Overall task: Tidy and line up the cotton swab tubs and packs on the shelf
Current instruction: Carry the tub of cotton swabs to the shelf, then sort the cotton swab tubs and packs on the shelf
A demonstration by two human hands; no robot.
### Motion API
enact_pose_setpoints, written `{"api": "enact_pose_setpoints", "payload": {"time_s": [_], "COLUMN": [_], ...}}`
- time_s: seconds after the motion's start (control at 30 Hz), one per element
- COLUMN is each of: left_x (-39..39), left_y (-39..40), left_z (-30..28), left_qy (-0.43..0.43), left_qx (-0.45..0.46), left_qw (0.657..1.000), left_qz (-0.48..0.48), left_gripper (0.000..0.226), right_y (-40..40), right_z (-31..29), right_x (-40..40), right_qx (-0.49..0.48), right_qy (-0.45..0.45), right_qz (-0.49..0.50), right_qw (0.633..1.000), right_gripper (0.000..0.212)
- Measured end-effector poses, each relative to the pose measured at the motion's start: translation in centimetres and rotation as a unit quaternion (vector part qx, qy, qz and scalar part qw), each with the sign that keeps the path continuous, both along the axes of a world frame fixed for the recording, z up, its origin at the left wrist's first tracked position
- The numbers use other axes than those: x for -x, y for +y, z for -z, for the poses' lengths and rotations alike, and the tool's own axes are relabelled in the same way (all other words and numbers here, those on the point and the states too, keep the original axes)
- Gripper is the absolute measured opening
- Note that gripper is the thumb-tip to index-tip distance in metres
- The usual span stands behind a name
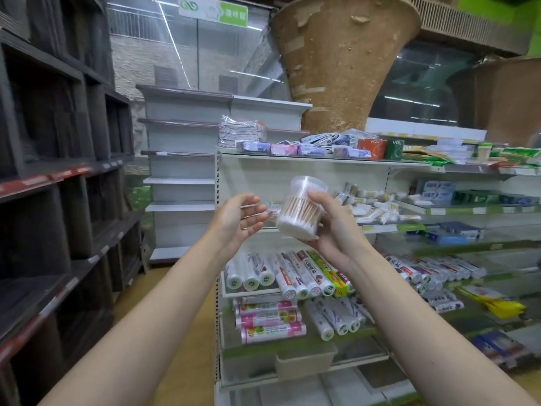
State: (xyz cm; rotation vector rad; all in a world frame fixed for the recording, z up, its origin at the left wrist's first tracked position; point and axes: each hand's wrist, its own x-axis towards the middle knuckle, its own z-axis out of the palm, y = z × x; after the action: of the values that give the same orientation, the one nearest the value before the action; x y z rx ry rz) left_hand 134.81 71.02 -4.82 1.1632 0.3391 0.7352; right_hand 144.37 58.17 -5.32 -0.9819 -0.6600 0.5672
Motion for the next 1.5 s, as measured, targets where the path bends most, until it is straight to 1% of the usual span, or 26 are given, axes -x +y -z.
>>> {"api": "enact_pose_setpoints", "payload": {"time_s": [0.1,0.33,0.43,0.53,0.67,0.77,0.83,0.9,0.97,1.03,1.13,1.23,1.3,1.37,1.43,1.5], "left_x": [-2.3,-7.9,-10.2,-12.4,-15.0,-16.9,-18.2,-19.4,-20.5,-21.7,-23.6,-25.7,-27.2,-28.4,-29.4,-30.0], "left_y": [0.9,5.0,7.3,9.5,11.6,13.1,14.1,15.0,15.9,16.9,18.3,19.2,19.9,20.7,21.5,22.3], "left_z": [0.3,-0.3,-0.7,-0.8,-0.6,-0.2,0.4,1.1,1.6,2.1,2.3,1.8,1.4,1.2,1.4,1.9], "left_qy": [0.007,0.011,0.017,0.044,0.076,0.080,0.091,0.105,0.110,0.113,0.120,0.119,0.116,0.112,0.097,0.074], "left_qx": [-0.010,-0.040,-0.066,-0.114,-0.159,-0.197,-0.227,-0.239,-0.231,-0.215,-0.215,-0.197,-0.162,-0.111,-0.055,0.004], "left_qw": [1.000,0.999,0.997,0.991,0.980,0.970,0.962,0.958,0.961,0.966,0.967,0.971,0.978,0.985,0.991,0.995], "left_qz": [0.008,0.029,0.040,0.050,0.090,0.117,0.124,0.116,0.102,0.088,0.073,0.071,0.066,0.064,0.071,0.066], "left_gripper": [0.017,0.014,0.009,0.008,0.017,0.020,0.031,0.045,0.051,0.051,0.054,0.045,0.042,0.047,0.048,0.042], "right_y": [1.2,5.6,7.8,9.8,12.3,13.9,15.1,16.3,17.5,18.5,20.0,21.2,21.8,22.5,23.2,24.1], "right_z": [0.5,0.8,-0.1,-0.5,-0.4,-0.3,-0.1,0.2,0.5,0.8,1.1,0.5,-0.1,-0.3,-0.1,0.3], "right_x": [-2.1,-7.2,-9.4,-11.1,-13.2,-15.1,-16.4,-17.7,-19.0,-20.2,-22.3,-24.8,-26.5,-28.2,-29.8,-31.2], "right_qx": [0.005,0.044,0.064,0.068,0.076,0.088,0.099,0.117,0.121,0.113,0.108,0.109,0.105,0.107,0.123,0.136], "right_qy": [-0.013,-0.057,-0.085,-0.086,-0.085,-0.094,-0.095,-0.094,-0.084,-0.062,-0.058,-0.073,-0.081,-0.096,-0.117,-0.121], "right_qz": [0.022,0.062,0.066,0.069,0.071,0.064,0.055,0.040,0.018,-0.008,-0.040,-0.053,-0.056,-0.060,-0.069,-0.078], "right_qw": [1.000,0.995,0.992,0.992,0.991,0.990,0.989,0.988,0.989,0.992,0.992,0.990,0.990,0.988,0.983,0.980], "right_gripper": [0.014,0.027,0.019,0.010,0.012,0.014,0.015,0.021,0.027,0.029,0.030,0.028,0.027,0.024,0.016,0.009]}}
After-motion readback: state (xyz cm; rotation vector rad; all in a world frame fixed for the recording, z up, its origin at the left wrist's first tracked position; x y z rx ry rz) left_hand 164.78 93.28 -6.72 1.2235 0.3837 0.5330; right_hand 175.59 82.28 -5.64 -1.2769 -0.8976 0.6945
